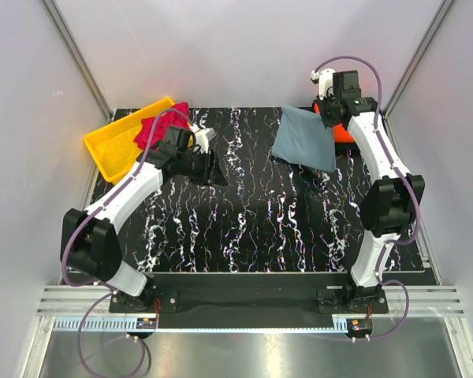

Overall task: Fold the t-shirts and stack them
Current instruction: Neatly place the folded tshirt to the corner

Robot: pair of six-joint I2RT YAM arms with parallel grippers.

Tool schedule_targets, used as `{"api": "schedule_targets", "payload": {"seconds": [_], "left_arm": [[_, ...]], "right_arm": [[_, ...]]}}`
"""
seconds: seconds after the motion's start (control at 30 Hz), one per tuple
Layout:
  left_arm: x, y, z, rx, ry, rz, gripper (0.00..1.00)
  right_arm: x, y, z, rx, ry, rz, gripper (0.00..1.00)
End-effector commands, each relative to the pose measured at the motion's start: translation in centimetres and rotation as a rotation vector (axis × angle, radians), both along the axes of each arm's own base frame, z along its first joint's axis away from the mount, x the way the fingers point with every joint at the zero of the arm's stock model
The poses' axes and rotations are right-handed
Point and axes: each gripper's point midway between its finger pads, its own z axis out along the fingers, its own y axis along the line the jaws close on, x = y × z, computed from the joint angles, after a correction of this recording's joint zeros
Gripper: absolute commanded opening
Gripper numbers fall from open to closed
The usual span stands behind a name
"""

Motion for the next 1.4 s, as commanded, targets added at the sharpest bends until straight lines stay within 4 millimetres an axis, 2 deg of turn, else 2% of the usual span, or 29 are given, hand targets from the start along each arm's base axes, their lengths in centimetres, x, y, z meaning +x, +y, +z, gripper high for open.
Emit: {"api": "schedule_targets", "payload": {"seconds": [0.0, 0.13, 0.17, 0.27, 0.3, 0.37, 0.4, 0.43, 0.57, 0.6, 0.77, 0.83, 0.9, 1.17, 1.37], "left_arm": [[0.0, -0.5, 1.9, -0.049, -0.062, -0.019, 0.48], [-0.1, -0.7, 1.7, -0.053, -0.047, -0.026, 0.48], [-0.2, -0.6, 1.6, -0.052, -0.046, -0.025, 0.48], [-0.2, -0.6, 1.5, -0.049, -0.047, -0.025, 0.49], [-0.1, -0.6, 1.5, -0.047, -0.046, -0.022, 0.49], [-0.1, -0.6, 1.4, -0.048, -0.044, -0.024, 0.49], [-0.2, -0.7, 1.5, -0.050, -0.043, -0.027, 0.49], [-0.2, -0.7, 1.6, -0.052, -0.046, -0.028, 0.49], [-0.2, -0.5, 1.5, -0.048, -0.051, -0.025, 0.49], [-0.2, -0.5, 1.4, -0.047, -0.048, -0.025, 0.49], [-0.1, -0.6, 1.0, -0.045, -0.031, -0.027, 0.49], [-0.1, -0.7, 0.8, -0.045, -0.025, -0.028, 0.49], [-0.1, -0.7, 0.8, -0.046, -0.023, -0.031, 0.49], [-0.2, -1.0, 1.0, -0.063, -0.014, -0.035, 0.50], [-0.4, -1.1, 1.3, -0.077, -0.018, -0.036, 0.50]], "right_arm": [[2.1, -2.3, 5.8, -0.139, -0.168, -0.022, 0.00], [2.0, -3.4, 7.7, -0.169, -0.208, -0.015, 0.00], [2.1, -4.4, 8.3, -0.163, -0.218, -0.024, 0.00], [2.5, -5.5, 9.2, -0.145, -0.240, -0.017, 0.00], [2.9, -6.5, 9.8, -0.145, -0.251, -0.031, 0.00], [3.2, -7.0, 9.7, -0.122, -0.235, -0.031, 0.00], [3.7, -6.9, 10.2, -0.103, -0.246, -0.027, 0.00], [3.7, -8.3, 10.2, -0.080, -0.241, -0.043, 0.00], [4.8, -9.6, 10.3, -0.059, -0.248, -0.060, 0.00], [5.5, -10.0, 10.2, -0.051, -0.251, -0.063, 0.00], [6.5, -11.6, 8.0, 0.055, -0.201, -0.083, 0.00], [6.7, -11.2, 7.3, 0.070, -0.183, -0.067, 0.00], [6.2, -10.5, 7.7, 0.098, -0.176, -0.049, 0.00], [2.2, -7.4, 11.9, 0.213, -0.189, -0.001, 0.00], [2.0, -4.5, 12.3, 0.361, -0.167, 0.018, 0.00]]}}
